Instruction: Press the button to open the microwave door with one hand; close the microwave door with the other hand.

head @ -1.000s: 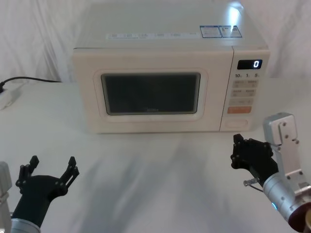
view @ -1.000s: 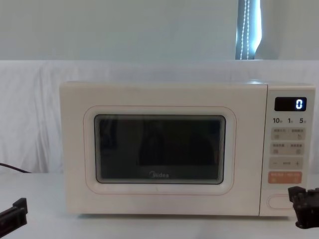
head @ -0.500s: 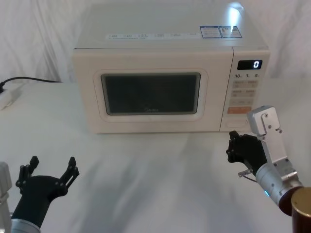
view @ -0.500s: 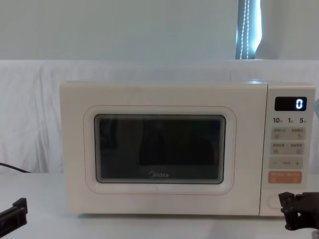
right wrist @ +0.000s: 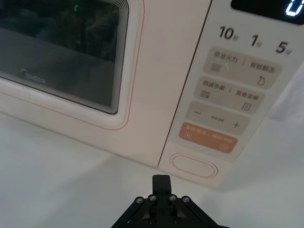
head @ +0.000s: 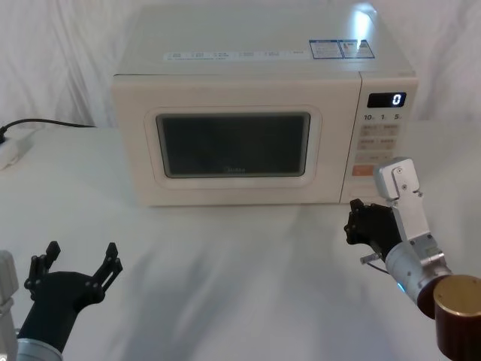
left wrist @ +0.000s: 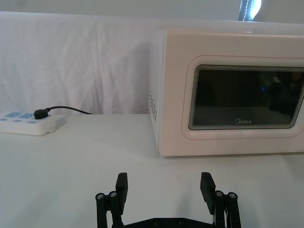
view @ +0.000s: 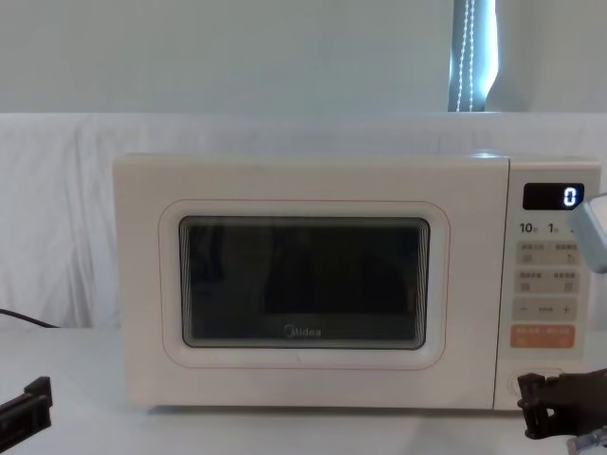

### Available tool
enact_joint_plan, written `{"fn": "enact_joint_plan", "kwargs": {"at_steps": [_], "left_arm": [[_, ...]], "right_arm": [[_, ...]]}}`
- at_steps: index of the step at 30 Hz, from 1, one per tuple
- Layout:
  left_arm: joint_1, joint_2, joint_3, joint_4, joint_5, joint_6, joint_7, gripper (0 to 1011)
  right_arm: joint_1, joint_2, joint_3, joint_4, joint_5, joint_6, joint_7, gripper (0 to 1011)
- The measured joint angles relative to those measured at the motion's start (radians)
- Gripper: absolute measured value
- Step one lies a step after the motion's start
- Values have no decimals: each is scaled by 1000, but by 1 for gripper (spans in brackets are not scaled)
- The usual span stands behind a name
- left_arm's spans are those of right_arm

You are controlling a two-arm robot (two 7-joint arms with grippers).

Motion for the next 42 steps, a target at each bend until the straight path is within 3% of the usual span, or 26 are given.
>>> {"fn": "enact_joint_plan", "kwargs": {"at_steps": [22, 42], "left_arm": [[0, 0, 0, 0, 0, 0, 0, 1001], [0, 0, 0, 0, 0, 0, 0, 1001]], "right_arm": [[98, -10, 4, 120, -41, 2, -12, 0], [128, -6, 30, 176, -52, -10, -18, 0]]}}
